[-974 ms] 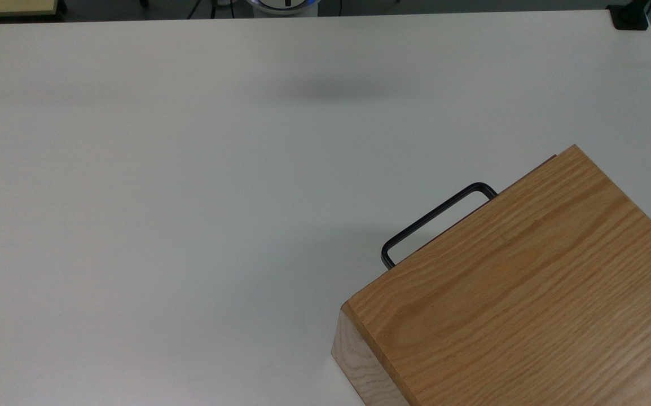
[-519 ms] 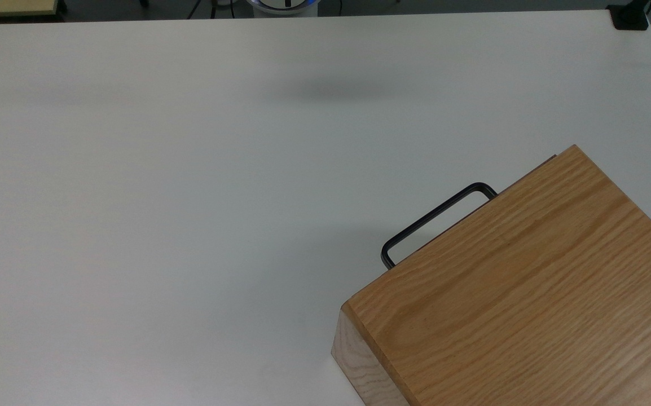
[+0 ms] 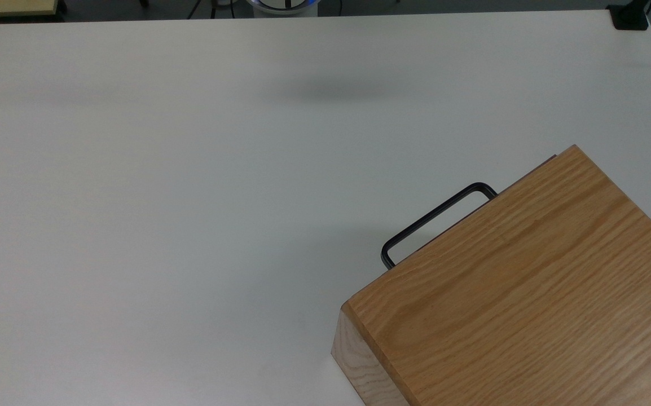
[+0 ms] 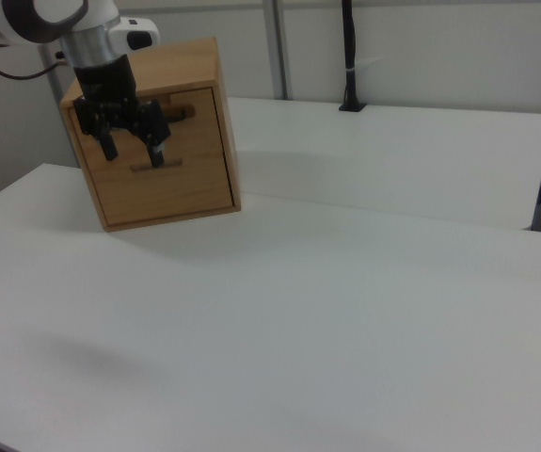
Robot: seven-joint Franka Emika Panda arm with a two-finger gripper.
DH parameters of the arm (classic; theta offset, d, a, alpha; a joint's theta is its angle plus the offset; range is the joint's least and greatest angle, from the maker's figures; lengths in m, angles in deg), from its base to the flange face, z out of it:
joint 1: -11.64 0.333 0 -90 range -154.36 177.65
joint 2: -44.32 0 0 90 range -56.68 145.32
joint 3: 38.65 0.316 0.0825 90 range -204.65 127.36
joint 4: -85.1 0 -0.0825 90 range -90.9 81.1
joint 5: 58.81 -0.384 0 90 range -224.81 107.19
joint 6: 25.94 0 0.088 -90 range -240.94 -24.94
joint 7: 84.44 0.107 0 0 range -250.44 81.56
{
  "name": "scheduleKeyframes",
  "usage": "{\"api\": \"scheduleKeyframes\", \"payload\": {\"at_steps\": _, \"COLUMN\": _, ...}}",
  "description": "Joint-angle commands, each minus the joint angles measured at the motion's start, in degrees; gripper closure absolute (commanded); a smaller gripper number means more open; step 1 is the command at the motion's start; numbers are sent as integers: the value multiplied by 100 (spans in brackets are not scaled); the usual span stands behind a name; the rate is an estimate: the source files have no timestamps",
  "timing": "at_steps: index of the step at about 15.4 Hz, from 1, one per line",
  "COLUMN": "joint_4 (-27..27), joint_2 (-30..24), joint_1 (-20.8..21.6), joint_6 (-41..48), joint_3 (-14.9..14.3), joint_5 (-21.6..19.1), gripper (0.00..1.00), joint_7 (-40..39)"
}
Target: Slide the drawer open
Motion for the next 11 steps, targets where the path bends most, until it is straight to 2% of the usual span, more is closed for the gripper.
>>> {"api": "scheduleKeyframes", "payload": {"at_steps": 1, "joint_4": 33, "joint_2": 109, "joint_1": -14, "joint_6": -83, "joint_3": 8, "joint_5": -136, "gripper": 0, "joint_7": 324}}
{"api": "scheduleKeyframes", "payload": {"at_steps": 4, "joint_4": 77, "joint_2": 311, "joint_1": 21, "joint_6": -223, "joint_3": 17, "joint_5": -180, "gripper": 0, "joint_7": 326}}
{"api": "scheduleKeyframes", "payload": {"at_steps": 6, "joint_4": 156, "joint_2": 417, "joint_1": 38, "joint_6": -531, "joint_3": 60, "joint_5": -373, "gripper": 0, "joint_7": 492}}
{"api": "scheduleKeyframes", "payload": {"at_steps": 9, "joint_4": 217, "joint_2": 575, "joint_1": 91, "joint_6": -907, "joint_3": 96, "joint_5": -531, "gripper": 1, "joint_7": 1666}}
{"api": "scheduleKeyframes", "payload": {"at_steps": 11, "joint_4": 279, "joint_2": 742, "joint_1": 170, "joint_6": -1408, "joint_3": 96, "joint_5": -795, "gripper": 0, "joint_7": 2598}}
